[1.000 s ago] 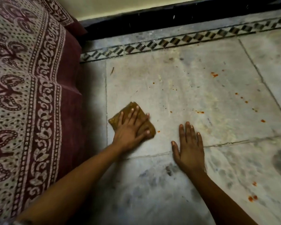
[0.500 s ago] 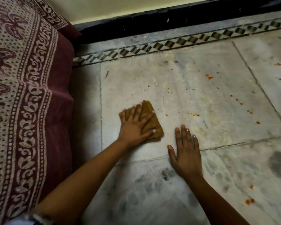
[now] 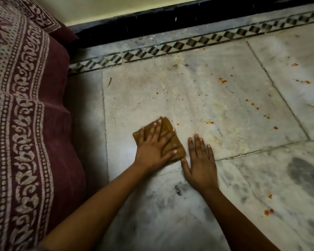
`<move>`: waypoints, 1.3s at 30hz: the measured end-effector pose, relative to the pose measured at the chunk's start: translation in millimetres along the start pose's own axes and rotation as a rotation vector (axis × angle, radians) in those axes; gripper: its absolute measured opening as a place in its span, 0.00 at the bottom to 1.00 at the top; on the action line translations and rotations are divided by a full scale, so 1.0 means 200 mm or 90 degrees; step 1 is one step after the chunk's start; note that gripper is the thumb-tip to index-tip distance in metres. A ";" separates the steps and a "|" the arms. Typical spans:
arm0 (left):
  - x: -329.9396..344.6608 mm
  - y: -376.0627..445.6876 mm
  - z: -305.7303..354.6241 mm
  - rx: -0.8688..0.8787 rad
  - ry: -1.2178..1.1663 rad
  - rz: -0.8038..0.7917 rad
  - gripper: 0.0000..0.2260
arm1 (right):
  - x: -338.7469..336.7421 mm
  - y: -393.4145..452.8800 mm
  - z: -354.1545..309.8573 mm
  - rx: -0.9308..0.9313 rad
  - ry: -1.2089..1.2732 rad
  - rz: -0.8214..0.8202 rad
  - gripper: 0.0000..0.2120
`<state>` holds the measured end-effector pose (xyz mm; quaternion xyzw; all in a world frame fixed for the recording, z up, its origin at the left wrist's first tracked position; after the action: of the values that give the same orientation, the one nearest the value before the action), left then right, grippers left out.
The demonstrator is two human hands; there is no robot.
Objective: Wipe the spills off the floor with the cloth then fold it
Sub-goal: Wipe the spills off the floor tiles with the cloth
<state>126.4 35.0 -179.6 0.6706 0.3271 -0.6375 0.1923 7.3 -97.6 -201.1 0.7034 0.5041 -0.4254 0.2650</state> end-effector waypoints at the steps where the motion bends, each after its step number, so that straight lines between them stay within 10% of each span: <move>1: 0.01 -0.07 0.00 0.008 0.002 0.023 0.30 | 0.00 0.00 0.00 -0.004 -0.002 -0.003 0.31; 10: 0.00 0.15 -0.27 -0.191 -0.059 -0.020 0.30 | -0.07 -0.01 0.11 0.039 0.023 0.064 0.31; 17: 0.00 0.04 0.01 0.083 0.018 0.060 0.30 | -0.12 0.07 0.16 0.106 0.000 0.104 0.33; 25: -0.01 0.30 -0.26 -0.111 -0.039 0.024 0.32 | -0.12 0.09 0.19 0.126 -0.013 0.104 0.34; 33: 0.01 0.14 0.01 0.134 0.045 0.082 0.28 | -0.12 0.09 0.20 0.130 -0.019 0.098 0.34; 39: 0.03 0.17 -0.39 -0.086 -0.017 -0.004 0.34 | -0.11 0.08 0.20 0.137 -0.019 0.094 0.34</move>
<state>206.2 65.0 -181.5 0.6464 0.3691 -0.6234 0.2393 6.7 -145.7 -201.9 0.7567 0.3984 -0.4664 0.2263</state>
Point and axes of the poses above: each hand's wrist, its own y-axis towards the middle knuckle, its own x-axis out of the palm, z = x × y, the point moved 2 cm from there along y, towards the middle knuckle, and after that the axes turned 14 degrees about y, right-handed, at the moved point
